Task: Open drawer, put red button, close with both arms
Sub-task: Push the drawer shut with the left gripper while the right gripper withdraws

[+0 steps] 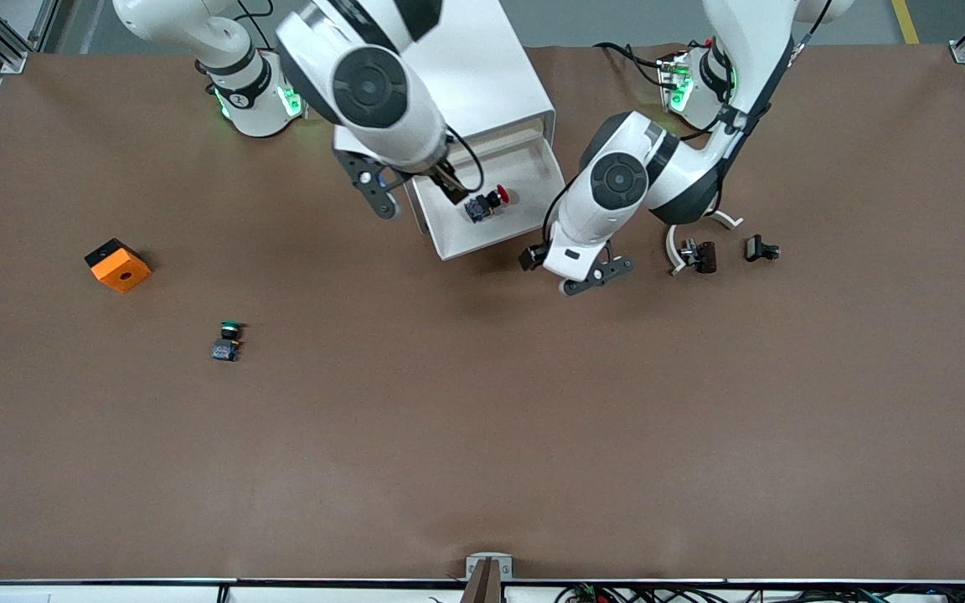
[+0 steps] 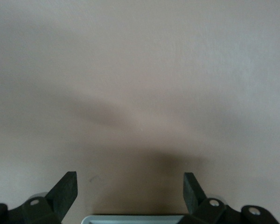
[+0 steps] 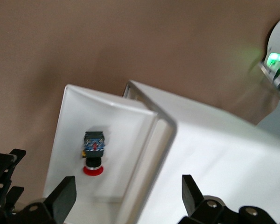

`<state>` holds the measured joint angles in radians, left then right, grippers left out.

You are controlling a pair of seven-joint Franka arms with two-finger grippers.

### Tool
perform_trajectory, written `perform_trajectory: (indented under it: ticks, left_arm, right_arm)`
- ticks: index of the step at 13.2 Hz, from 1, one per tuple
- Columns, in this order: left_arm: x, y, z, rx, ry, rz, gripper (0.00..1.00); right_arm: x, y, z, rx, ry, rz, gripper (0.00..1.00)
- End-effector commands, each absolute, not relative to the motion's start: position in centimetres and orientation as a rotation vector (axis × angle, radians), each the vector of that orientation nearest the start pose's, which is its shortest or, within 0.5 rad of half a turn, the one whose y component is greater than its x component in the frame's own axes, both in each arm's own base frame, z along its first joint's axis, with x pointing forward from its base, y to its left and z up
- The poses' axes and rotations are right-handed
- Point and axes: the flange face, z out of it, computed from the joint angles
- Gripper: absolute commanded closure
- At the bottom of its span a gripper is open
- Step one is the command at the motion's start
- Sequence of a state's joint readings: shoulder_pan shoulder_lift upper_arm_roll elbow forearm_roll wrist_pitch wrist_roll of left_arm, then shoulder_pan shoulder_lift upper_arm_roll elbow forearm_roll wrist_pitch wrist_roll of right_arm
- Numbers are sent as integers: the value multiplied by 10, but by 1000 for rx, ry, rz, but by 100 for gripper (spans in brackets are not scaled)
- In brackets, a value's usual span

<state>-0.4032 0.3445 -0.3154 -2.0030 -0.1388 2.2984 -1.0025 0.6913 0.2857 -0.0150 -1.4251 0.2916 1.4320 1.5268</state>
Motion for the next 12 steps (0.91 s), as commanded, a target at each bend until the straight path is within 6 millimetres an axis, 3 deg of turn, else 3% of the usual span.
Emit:
perform_trajectory:
  ticks: [1,4,7,9,12]
  left_arm:
    - [430,-407,287,-3183,-585,294,0]
    - [407,-425,280,-3155,-568,365,0]
    - [375,-442,280,-3085,-488,479,0]
    - [354,-455,283,-3065,-439,520,0]
    - [326,-477,278,-3052,-409,569,0]
  right_arm:
    - [463,349,555,-3030,964,561,0]
    - [472,265,570,-3034,664,536,0]
    - [477,188,566,-3030,493,494,0]
    - [480,149,557,-3055,368,460,0]
    - [491,100,550,-3052,313,443,0]
